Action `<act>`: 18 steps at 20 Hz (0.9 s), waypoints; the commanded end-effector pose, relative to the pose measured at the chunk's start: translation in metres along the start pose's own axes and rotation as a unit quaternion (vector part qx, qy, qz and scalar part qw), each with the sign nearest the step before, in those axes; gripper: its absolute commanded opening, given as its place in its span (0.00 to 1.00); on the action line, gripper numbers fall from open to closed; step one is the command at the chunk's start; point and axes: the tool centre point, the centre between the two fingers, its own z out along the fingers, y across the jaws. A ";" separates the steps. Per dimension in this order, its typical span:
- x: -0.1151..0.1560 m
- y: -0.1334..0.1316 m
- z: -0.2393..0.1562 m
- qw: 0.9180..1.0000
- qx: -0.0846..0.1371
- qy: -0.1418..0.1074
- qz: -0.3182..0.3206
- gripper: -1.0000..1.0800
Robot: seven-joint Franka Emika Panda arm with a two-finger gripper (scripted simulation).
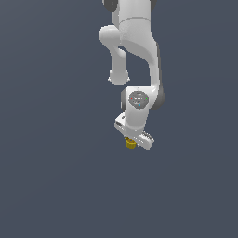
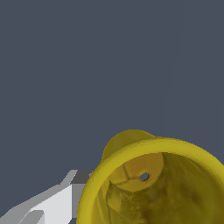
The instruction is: Pick up the object and move it to a goal position.
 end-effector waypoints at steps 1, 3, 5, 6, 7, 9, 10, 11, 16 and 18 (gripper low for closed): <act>0.000 0.000 0.000 1.000 0.000 0.000 0.000 0.00; 0.001 0.001 0.000 1.000 0.000 0.000 0.000 0.00; 0.004 0.005 -0.001 1.000 0.000 0.000 0.000 0.00; 0.006 0.008 -0.002 1.000 0.000 0.000 0.000 0.00; 0.009 0.011 -0.003 1.000 0.000 0.000 0.000 0.00; 0.016 0.020 -0.005 1.000 0.000 0.000 0.000 0.00; 0.020 0.025 -0.007 1.000 0.000 0.000 0.000 0.00; 0.025 0.031 -0.008 1.000 0.000 0.000 0.000 0.00; 0.056 0.068 -0.018 1.000 0.000 0.000 0.000 0.00; 0.072 0.088 -0.024 1.000 0.000 0.000 0.000 0.00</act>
